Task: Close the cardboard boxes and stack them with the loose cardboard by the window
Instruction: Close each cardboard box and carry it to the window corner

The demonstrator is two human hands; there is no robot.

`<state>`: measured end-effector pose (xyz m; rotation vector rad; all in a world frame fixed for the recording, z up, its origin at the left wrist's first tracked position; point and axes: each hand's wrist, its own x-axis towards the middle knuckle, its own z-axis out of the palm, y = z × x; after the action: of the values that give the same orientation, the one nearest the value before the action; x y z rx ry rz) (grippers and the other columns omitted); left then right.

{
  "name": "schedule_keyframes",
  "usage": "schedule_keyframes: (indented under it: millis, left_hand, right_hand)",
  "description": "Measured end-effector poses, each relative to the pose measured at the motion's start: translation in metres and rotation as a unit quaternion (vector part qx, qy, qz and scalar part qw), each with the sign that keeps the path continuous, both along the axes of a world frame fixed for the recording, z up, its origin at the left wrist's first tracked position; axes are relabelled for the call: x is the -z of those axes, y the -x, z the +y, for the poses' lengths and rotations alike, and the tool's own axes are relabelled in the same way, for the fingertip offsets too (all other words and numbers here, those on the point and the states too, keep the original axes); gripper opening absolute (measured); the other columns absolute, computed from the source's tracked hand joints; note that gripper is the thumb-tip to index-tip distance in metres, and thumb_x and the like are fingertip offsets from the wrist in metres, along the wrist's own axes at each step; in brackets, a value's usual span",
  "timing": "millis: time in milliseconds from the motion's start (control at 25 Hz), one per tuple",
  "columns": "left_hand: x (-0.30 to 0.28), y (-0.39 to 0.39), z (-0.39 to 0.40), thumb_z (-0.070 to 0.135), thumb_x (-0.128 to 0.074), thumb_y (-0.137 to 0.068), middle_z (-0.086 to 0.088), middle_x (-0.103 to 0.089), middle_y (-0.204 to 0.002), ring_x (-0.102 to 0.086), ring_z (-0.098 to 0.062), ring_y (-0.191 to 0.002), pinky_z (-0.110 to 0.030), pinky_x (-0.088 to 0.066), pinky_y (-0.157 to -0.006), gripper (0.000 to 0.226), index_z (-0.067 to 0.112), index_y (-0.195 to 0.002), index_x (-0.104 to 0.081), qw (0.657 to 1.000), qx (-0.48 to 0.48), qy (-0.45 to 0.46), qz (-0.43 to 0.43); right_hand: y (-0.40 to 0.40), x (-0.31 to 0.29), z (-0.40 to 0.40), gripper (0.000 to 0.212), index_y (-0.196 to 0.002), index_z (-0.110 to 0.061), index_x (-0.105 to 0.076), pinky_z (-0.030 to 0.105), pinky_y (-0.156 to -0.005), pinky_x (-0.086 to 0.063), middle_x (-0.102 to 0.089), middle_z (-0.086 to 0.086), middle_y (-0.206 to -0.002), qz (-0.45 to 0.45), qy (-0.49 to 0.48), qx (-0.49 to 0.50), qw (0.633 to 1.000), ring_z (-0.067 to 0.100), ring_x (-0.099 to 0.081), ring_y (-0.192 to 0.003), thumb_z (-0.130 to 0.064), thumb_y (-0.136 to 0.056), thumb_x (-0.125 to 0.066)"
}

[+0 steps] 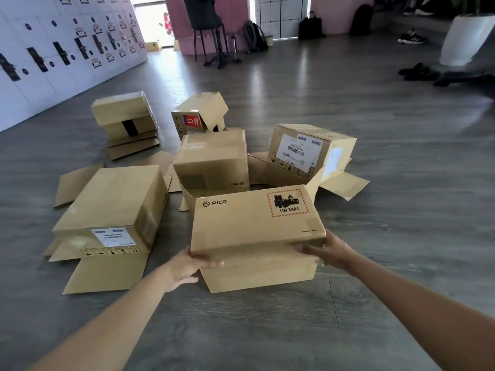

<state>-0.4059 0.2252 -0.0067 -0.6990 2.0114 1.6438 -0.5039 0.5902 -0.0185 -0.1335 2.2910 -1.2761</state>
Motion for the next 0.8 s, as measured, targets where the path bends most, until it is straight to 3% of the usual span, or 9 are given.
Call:
schedule_keyframes:
  millis: [80,160,240,320,400,480,600,720,800]
  left_hand:
    - [-0.014,0.003,-0.002,0.064,-0.095,-0.035,-0.003,-0.059,-0.137,-0.048,-0.029,-0.132,-0.059,-0.037,-0.112,0.128,0.022,-0.144,-0.044,1.000,-0.009,-0.013,0.009]
    - [-0.025,0.010,-0.001,0.081,-0.082,-0.041,-0.003,-0.053,-0.142,-0.043,-0.032,-0.136,-0.062,-0.035,-0.110,0.125,0.029,-0.147,-0.039,0.997,-0.065,-0.038,0.026]
    - [-0.036,0.018,0.008,0.089,-0.065,-0.060,-0.002,-0.048,-0.146,-0.039,-0.035,-0.140,-0.065,-0.031,-0.111,0.107,0.036,-0.149,-0.036,0.994,-0.095,-0.044,0.026]
    - [-0.043,0.025,0.016,0.080,-0.050,-0.083,-0.004,-0.044,-0.152,-0.039,-0.035,-0.140,-0.063,-0.031,-0.112,0.087,0.031,-0.152,-0.034,0.993,-0.118,0.002,0.025]
    - [-0.044,0.029,0.018,0.064,-0.045,-0.097,-0.006,-0.044,-0.151,-0.044,-0.034,-0.135,-0.058,-0.036,-0.109,0.069,0.024,-0.152,-0.037,0.986,-0.148,0.066,0.044]
    - [-0.048,0.031,0.014,0.055,-0.046,-0.101,-0.005,-0.052,-0.140,-0.051,-0.027,-0.115,-0.047,-0.044,-0.095,0.054,0.023,-0.144,-0.048,0.976,-0.163,0.118,0.081]
    - [-0.064,0.033,0.005,0.059,-0.055,-0.095,0.001,-0.063,-0.119,-0.053,-0.012,-0.087,-0.033,-0.040,-0.075,0.038,0.027,-0.112,-0.063,0.952,-0.181,0.189,0.158]
    - [-0.083,0.032,0.003,0.077,-0.072,-0.067,0.015,-0.065,-0.101,-0.057,-0.005,-0.087,-0.027,-0.040,-0.066,0.058,0.030,-0.099,-0.060,0.937,-0.194,0.183,0.225]
    - [-0.085,0.029,0.000,0.080,-0.081,-0.050,0.021,-0.065,-0.100,-0.059,-0.002,-0.091,-0.026,-0.045,-0.068,0.073,0.034,-0.102,-0.059,0.936,-0.177,0.185,0.242]
  right_hand:
    - [0.002,-0.017,-0.001,0.089,-0.120,-0.040,-0.052,0.027,-0.075,-0.055,-0.065,-0.005,-0.124,0.004,-0.002,-0.023,1.000,0.008,-0.062,-0.102,-0.084,-0.044,-0.070]
    - [0.010,-0.025,-0.004,0.098,-0.128,-0.032,-0.050,0.036,-0.073,-0.057,-0.063,-0.001,-0.126,-0.027,0.037,0.025,0.999,0.018,-0.063,-0.105,-0.088,-0.049,-0.065]
    - [0.016,-0.031,-0.014,0.090,-0.138,-0.025,-0.046,0.049,-0.080,-0.057,-0.060,0.003,-0.128,-0.067,0.059,0.091,0.992,0.030,-0.061,-0.113,-0.084,-0.071,-0.059]
    - [0.018,-0.038,-0.024,0.068,-0.136,-0.020,-0.048,0.054,-0.087,-0.056,-0.063,0.004,-0.120,-0.058,0.018,0.129,0.990,0.030,-0.063,-0.107,-0.069,-0.089,-0.051]
    - [0.017,-0.041,-0.031,0.054,-0.129,-0.016,-0.053,0.053,-0.087,-0.057,-0.066,0.004,-0.110,-0.052,-0.004,0.152,0.987,0.028,-0.066,-0.098,-0.059,-0.094,-0.052]
    - [0.017,-0.044,-0.032,0.050,-0.124,-0.016,-0.055,0.052,-0.083,-0.059,-0.067,0.005,-0.108,-0.049,0.008,0.152,0.987,0.027,-0.068,-0.095,-0.056,-0.094,-0.055]
    - [0.020,-0.056,-0.025,0.048,-0.121,-0.018,-0.056,0.046,-0.074,-0.062,-0.067,0.001,-0.107,-0.006,0.044,0.136,0.990,0.022,-0.068,-0.091,-0.056,-0.092,-0.060]
    - [0.026,-0.072,-0.019,0.055,-0.125,-0.021,-0.056,0.034,-0.071,-0.060,-0.065,-0.007,-0.111,0.078,0.078,0.114,0.987,0.014,-0.066,-0.096,-0.053,-0.083,-0.072]
    - [0.033,-0.076,-0.013,0.070,-0.136,-0.020,-0.051,0.036,-0.087,-0.057,-0.063,-0.006,-0.120,0.112,0.075,0.080,0.988,0.016,-0.062,-0.109,-0.045,-0.078,-0.081]
